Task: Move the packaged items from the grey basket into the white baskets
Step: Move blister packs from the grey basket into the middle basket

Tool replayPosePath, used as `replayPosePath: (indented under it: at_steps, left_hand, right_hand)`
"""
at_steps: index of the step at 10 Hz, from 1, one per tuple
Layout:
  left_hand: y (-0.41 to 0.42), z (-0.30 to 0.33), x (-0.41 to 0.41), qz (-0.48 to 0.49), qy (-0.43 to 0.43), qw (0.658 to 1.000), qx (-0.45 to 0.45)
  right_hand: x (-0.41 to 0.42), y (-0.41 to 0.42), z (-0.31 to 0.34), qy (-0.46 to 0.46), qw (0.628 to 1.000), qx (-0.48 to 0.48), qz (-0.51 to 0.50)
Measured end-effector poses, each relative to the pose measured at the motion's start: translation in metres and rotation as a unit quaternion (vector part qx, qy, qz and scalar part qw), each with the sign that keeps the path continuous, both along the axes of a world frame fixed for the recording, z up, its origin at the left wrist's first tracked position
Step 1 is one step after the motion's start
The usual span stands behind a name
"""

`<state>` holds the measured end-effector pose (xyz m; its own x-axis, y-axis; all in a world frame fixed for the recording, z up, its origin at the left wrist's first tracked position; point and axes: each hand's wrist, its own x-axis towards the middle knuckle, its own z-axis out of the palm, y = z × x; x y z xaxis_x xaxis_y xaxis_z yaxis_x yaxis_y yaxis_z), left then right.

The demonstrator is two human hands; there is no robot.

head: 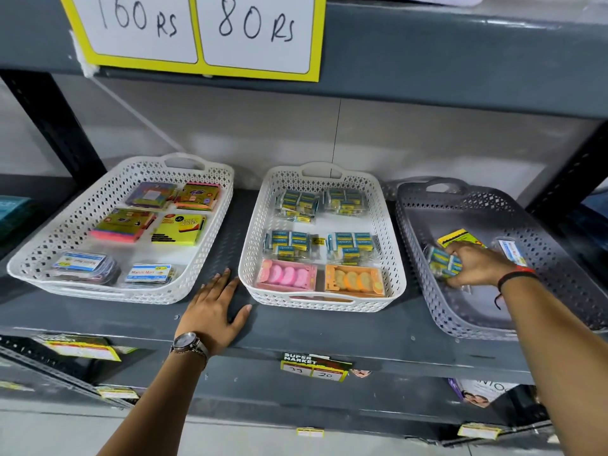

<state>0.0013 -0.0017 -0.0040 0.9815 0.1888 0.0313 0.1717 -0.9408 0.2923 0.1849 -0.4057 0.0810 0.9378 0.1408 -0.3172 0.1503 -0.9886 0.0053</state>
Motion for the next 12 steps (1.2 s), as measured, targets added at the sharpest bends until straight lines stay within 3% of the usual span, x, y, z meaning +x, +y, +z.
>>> replayPosePath:
  at_steps: [1,2,3,6,8,12]
  left_hand:
    - [0.0,0.0,0.0,-0.002,0.002,1.0,0.001]
    - [0.0,0.0,0.0,-0.002,0.0,1.0,-0.006]
    - [0.0,0.001,0.0,-0.003,-0.003,1.0,-0.009]
    - [0.002,0.0,0.0,-0.012,-0.001,1.0,-0.01]
    - [0.002,-0.001,0.0,-0.011,-0.007,1.0,-0.015]
    - [0.003,-0.002,0.001,-0.013,-0.002,1.0,-0.012]
  right_hand:
    - [0.005,0.002,0.021,-0.07,0.995,0.066,-0.021]
    - [0.011,0.027,0.056,-0.146,0.986,0.077,0.029]
    - [0.01,0.075,0.081,-0.158,0.978,0.094,0.103]
    - [-0.01,0.217,0.037,-0.073,0.963,0.107,0.238]
    - [-0.016,0.239,-0.001,-0.037,0.966,0.068,0.247]
    - [-0.012,0.248,-0.017,0.008,0.969,0.102,0.223]
